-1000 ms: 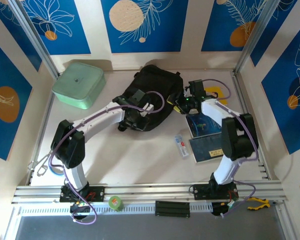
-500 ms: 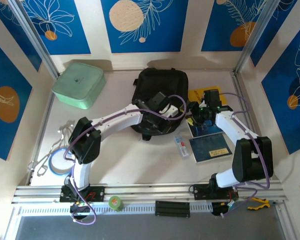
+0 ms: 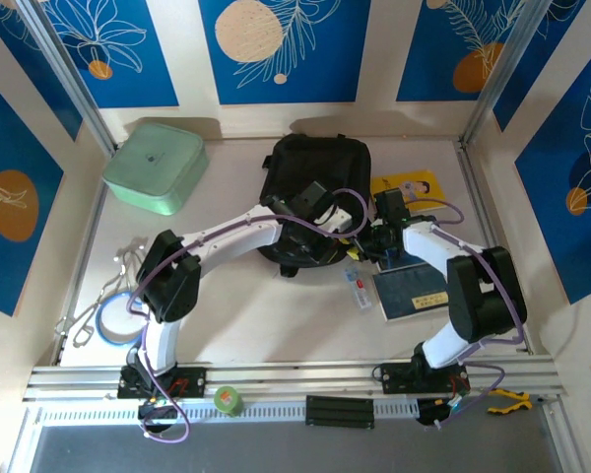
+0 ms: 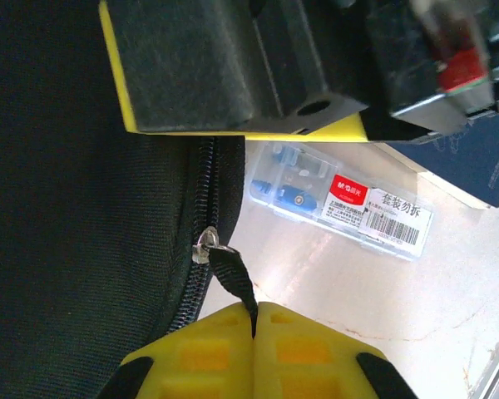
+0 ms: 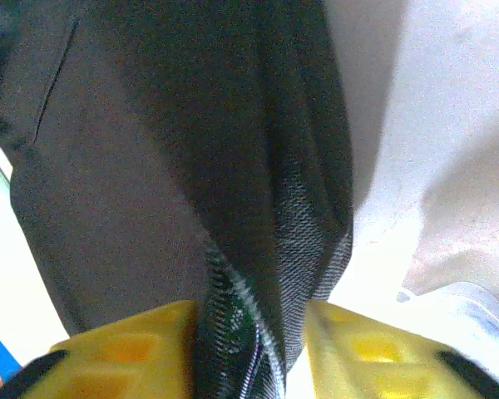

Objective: Pack the student bag
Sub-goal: Unzip the student bag at the center of the table.

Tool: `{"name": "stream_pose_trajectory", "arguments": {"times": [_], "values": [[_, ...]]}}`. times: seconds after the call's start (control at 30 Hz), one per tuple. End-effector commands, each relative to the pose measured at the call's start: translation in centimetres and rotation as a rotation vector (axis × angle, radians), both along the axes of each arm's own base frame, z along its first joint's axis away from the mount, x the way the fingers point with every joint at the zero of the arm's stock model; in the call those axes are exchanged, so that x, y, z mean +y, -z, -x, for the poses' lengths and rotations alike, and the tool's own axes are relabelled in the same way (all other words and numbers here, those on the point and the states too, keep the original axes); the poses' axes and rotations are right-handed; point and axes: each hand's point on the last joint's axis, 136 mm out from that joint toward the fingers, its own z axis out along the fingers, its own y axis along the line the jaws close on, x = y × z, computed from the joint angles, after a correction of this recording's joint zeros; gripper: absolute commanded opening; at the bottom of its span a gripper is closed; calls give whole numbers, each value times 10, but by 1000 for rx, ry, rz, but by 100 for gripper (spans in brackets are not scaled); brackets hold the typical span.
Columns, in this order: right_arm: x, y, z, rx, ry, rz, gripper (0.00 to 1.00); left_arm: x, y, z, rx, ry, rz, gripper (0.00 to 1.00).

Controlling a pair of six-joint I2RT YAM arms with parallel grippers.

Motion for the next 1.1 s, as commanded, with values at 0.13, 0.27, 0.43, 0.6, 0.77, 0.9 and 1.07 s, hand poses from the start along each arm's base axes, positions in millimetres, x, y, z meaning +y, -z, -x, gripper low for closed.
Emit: {"name": "stream_pose_trajectory", "arguments": {"times": [0.13, 0.27, 0.43, 0.6, 0.77, 0.9, 1.07], "values": [[-13, 7, -8, -8, 20, 92, 19, 46, 17, -4, -50, -30, -253, 0], [-14, 7, -12, -27, 3, 115, 13, 84, 23, -2, -80, -27, -409, 0], [-9, 6, -20, -42, -24, 123, 12, 124, 26, -2, -100, -47, -522, 0], [6, 3, -37, -90, -87, 91, 11, 145, 28, -2, -50, -123, -513, 0], [34, -12, -67, -213, -198, -1, 10, 114, 30, 22, 47, -139, -301, 0], [42, -22, -89, -264, -248, -30, 10, 82, 25, 27, 66, -117, -179, 0], [46, -30, -101, -278, -264, -47, 16, 46, 18, 20, 68, -76, -101, 0]]}}
